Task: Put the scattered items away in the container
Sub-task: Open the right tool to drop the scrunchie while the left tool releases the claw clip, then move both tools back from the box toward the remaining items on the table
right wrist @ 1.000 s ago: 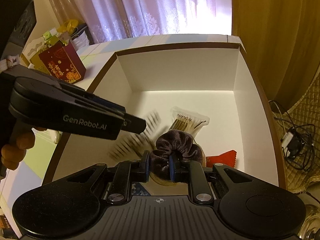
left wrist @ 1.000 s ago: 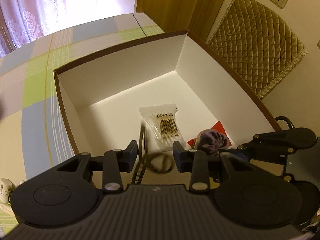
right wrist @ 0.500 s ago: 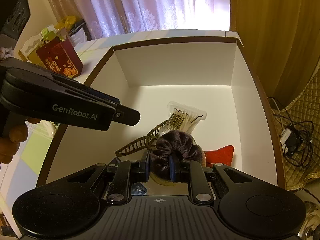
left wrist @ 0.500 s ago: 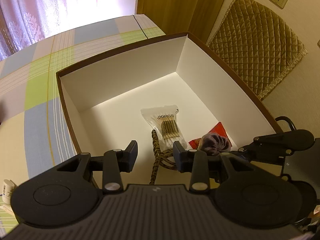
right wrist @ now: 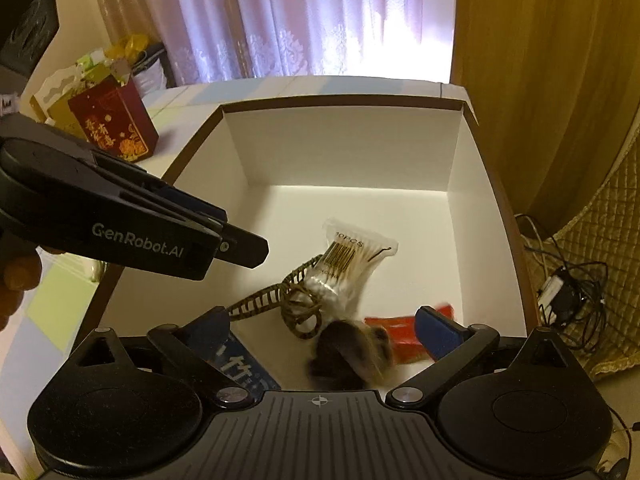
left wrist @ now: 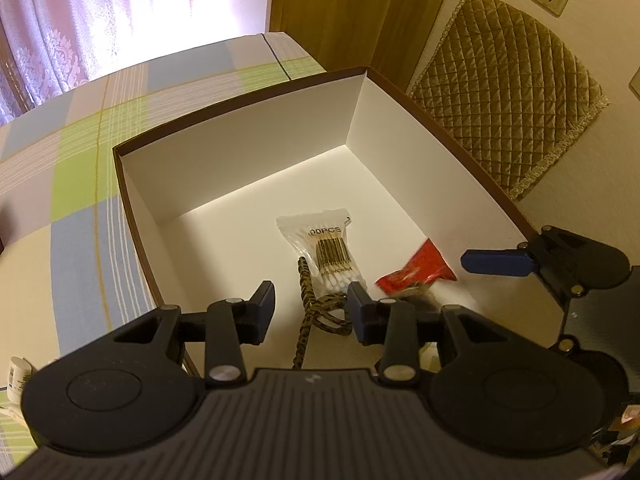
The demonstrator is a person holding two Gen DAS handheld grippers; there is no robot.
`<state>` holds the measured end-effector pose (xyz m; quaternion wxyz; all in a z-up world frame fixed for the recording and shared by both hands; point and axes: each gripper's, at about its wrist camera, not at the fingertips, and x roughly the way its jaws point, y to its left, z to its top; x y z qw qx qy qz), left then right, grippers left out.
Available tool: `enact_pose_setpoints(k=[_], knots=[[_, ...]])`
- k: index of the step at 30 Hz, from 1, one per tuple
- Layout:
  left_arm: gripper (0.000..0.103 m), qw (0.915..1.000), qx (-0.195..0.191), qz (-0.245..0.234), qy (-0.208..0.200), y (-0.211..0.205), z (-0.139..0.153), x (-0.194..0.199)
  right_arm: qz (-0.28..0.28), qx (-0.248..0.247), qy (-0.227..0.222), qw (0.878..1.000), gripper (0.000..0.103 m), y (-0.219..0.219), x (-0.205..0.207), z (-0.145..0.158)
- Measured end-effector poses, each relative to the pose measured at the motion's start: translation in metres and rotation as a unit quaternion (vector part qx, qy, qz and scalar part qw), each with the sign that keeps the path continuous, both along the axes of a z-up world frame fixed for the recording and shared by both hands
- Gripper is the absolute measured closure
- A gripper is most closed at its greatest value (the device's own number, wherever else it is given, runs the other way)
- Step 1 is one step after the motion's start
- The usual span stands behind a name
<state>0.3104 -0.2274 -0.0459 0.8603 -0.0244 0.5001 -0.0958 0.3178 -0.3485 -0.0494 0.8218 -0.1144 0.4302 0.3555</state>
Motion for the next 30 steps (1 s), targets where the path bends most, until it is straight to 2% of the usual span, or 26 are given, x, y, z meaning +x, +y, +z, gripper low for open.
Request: enact_pose_setpoints(k=[10,13,22,27,30], knots=[[0.065,1.0,0.004,-0.001,-0.005,-0.004,0.006,-0.007,-0.004,0.006,-0.002,1.0,0.0,-0.007,-0.006,0.007],[0.061,1.0,0.006,-0.003,-0.007,-0.006,0.007,-0.011,-0.008,0.008,-0.002,1.0,0.0,-0.01,-0.01,0.009],[0.047,0.9999,0.008,-0.003,-0.014,-0.01,0.014,-0.025,-0.029,0.013,-0.012,0.999,0.0,-0.019,-0.023,0.016],[0.031,0.9997,0.01,-0.003,-0.022,-0.012,0.021,-0.035,-0.042,0.007,-0.025,0.999,0.0,-0.024,-0.033,0.024],[0.027,0.9995,0.013,-0.003,-0.029,-0.013,0.027,-0.042,-0.049,0.008,-0.031,0.998,0.0,-0.027,-0.039,0.028]])
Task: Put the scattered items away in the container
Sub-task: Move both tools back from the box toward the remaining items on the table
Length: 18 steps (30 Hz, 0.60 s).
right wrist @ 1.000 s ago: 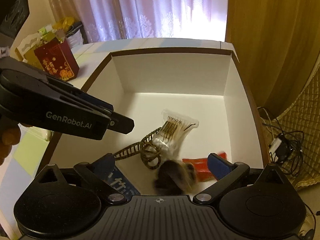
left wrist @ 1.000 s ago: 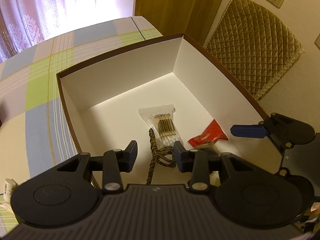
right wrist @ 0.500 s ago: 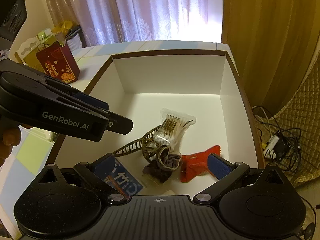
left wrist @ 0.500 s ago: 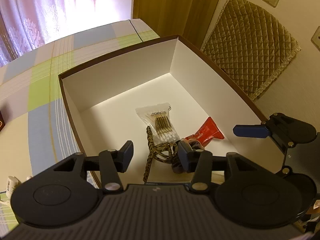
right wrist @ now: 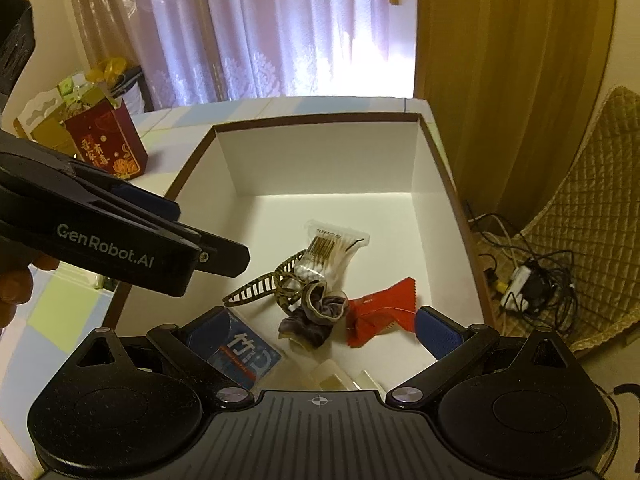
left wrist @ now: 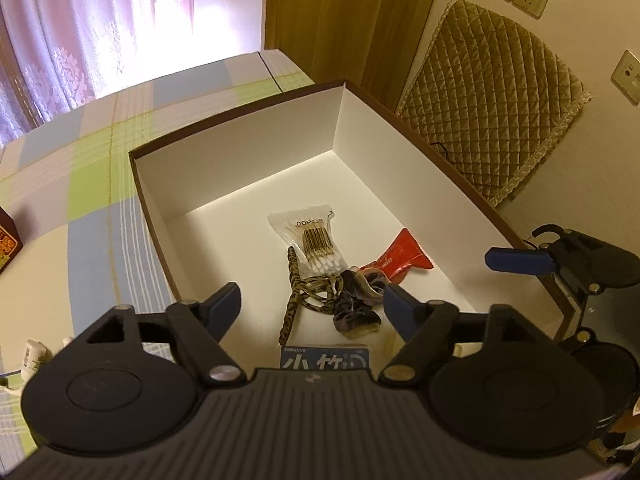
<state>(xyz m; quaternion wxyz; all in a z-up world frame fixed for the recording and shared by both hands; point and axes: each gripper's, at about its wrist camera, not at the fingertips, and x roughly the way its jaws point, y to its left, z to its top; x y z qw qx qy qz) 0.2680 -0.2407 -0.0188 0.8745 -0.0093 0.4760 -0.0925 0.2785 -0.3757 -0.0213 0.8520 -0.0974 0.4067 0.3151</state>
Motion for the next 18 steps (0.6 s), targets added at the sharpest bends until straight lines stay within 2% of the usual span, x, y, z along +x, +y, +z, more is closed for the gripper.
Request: enact_pose_setpoints(k=[3,18], knots=[[0.019,1.0,-0.002,-0.004,-0.006,-0.001,0.006,-0.009,-0.008,-0.001,-0.005,1.0,0.0,-0.003,-0.007,0.003],[0.006,0.9996,-0.003,0.001,-0.028,0.002,0.029,-0.069,-0.031,0.001,-0.022,0.999,0.0,-0.017,-0.053,0.017]])
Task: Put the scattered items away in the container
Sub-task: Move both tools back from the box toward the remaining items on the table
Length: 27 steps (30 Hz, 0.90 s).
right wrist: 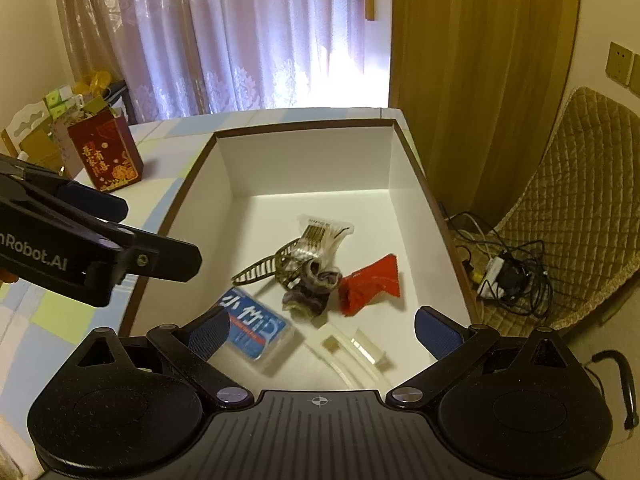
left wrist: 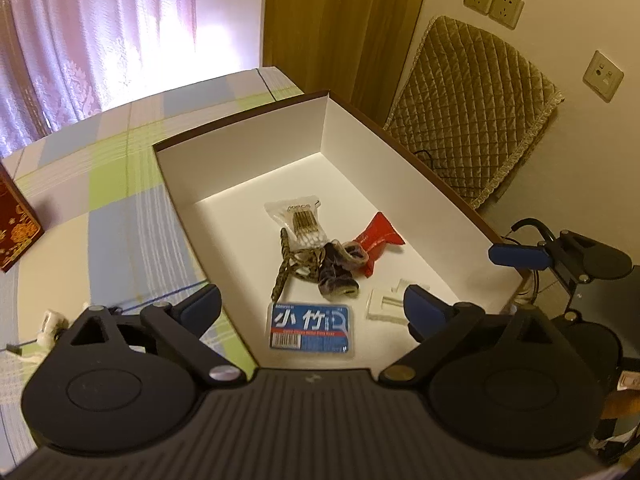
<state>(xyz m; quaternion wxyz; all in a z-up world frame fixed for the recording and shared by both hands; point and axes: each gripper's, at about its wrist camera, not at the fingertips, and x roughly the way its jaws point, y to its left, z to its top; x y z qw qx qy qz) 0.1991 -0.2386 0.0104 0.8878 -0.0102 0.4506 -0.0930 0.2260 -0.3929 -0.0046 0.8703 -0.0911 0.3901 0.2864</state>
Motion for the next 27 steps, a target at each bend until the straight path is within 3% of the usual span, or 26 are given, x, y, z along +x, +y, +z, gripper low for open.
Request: enact_pose_setpoints(k=[16,27], knots=[[0.005,0.9998,-0.014,-0.001,0.013,0.02,0.002,-0.068,-0.011,-0.004,0.012,1.0,0.0,0.0,-0.059,0.005],[0.005,0.9988,-0.013,0.018,0.044,0.048,-0.011,-0.096,-0.003,-0.011,0.05,0.999,0.0,0.015,-0.091,-0.005]])
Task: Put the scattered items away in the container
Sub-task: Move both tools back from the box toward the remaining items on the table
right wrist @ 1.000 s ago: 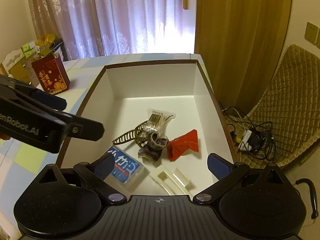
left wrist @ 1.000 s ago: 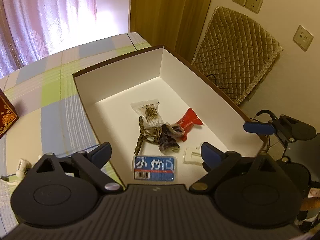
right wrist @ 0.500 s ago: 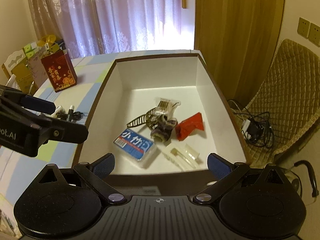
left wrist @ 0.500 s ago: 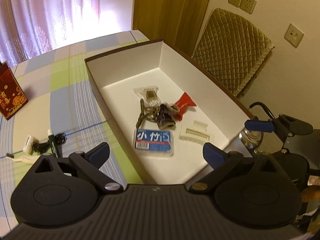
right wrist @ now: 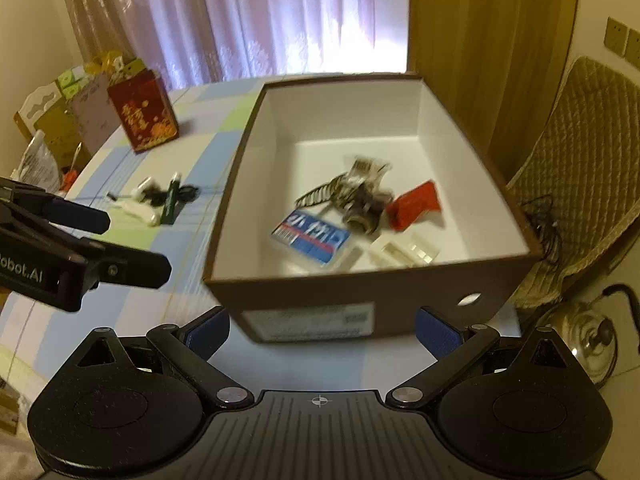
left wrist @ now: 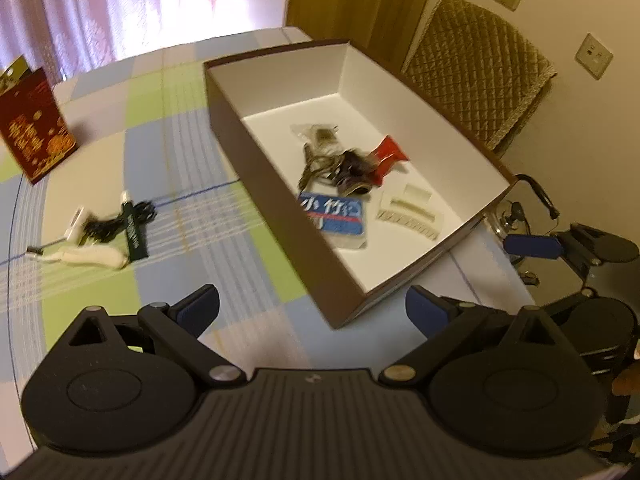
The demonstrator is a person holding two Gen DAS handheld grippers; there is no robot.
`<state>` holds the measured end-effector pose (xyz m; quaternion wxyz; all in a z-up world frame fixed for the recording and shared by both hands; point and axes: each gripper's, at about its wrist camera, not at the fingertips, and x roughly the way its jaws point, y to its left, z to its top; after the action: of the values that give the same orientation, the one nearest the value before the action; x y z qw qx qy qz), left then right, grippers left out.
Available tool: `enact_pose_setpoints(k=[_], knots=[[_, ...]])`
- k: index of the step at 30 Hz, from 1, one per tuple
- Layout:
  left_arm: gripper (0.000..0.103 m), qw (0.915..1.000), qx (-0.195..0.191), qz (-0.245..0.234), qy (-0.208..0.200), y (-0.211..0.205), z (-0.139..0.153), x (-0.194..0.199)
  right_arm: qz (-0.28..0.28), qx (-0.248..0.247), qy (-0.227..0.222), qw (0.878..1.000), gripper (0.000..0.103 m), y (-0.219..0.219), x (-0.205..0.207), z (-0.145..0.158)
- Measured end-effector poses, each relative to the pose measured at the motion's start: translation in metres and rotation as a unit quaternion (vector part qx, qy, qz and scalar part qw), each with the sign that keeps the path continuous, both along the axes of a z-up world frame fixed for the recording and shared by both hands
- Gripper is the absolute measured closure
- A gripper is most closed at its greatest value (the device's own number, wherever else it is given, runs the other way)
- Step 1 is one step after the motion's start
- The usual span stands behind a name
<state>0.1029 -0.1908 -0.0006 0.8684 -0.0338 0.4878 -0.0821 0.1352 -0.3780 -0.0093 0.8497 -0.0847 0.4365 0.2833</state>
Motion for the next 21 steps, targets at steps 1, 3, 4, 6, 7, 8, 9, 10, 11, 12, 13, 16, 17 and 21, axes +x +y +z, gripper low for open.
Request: enact_pose_setpoints(k=[1,3,4,6,7,8,9,10,11,12,13,16,17,21], knots=[[0.005,1.0,0.0,0.003,0.002,0.003,-0.001,-0.002,0.001,0.0,0.005,1.0,0.0,0.002,-0.002,-0.001],[0.005,1.0,0.0,0.007,0.006,0.01,-0.004,-0.007,0.003,-0.002,0.013,1.0,0.0,0.007,-0.006,-0.005],[0.005,0.9999,0.001,0.009,0.008,0.013,-0.005,-0.009,0.005,-0.004,0.017,1.0,0.0,0.01,-0.007,-0.006],[0.005,0.9998,0.002,0.013,0.012,0.02,-0.007,-0.013,0.011,-0.005,0.023,1.0,0.0,0.017,-0.012,-0.008],[0.005,0.9998,0.003,0.015,0.014,0.024,-0.008,-0.015,0.013,-0.005,0.024,1.0,0.0,0.02,-0.015,-0.008],[0.005,0.9997,0.003,0.017,0.015,0.027,-0.008,-0.017,0.015,-0.005,0.027,1.0,0.0,0.023,-0.017,-0.009],[0.005,0.9997,0.003,0.018,0.016,0.03,-0.009,-0.019,0.018,-0.004,0.03,0.999,0.0,0.027,-0.019,-0.01],[0.005,0.9996,0.004,0.02,0.017,0.034,-0.009,-0.021,0.02,-0.004,0.033,0.999,0.0,0.031,-0.021,-0.011],[0.005,0.9996,0.004,0.021,0.018,0.038,-0.01,-0.022,0.022,-0.004,0.036,0.999,0.0,0.034,-0.023,-0.012],[0.005,0.9996,0.005,0.023,0.019,0.041,-0.01,-0.024,0.023,-0.004,0.039,0.999,0.0,0.038,-0.025,-0.013],[0.005,0.9995,0.005,0.024,0.02,0.045,-0.01,-0.026,0.025,-0.004,0.041,0.999,0.0,0.042,-0.027,-0.013],[0.005,0.9993,0.006,0.03,0.021,0.058,-0.01,-0.031,0.033,-0.004,0.042,0.999,0.0,0.055,-0.033,-0.014],[0.005,0.9992,0.007,0.031,0.022,0.063,-0.01,-0.033,0.035,-0.004,0.042,0.998,0.0,0.059,-0.035,-0.013],[0.005,0.9989,0.009,0.04,0.024,0.083,-0.011,-0.04,0.042,-0.003,0.041,0.998,0.0,0.076,-0.042,-0.014]])
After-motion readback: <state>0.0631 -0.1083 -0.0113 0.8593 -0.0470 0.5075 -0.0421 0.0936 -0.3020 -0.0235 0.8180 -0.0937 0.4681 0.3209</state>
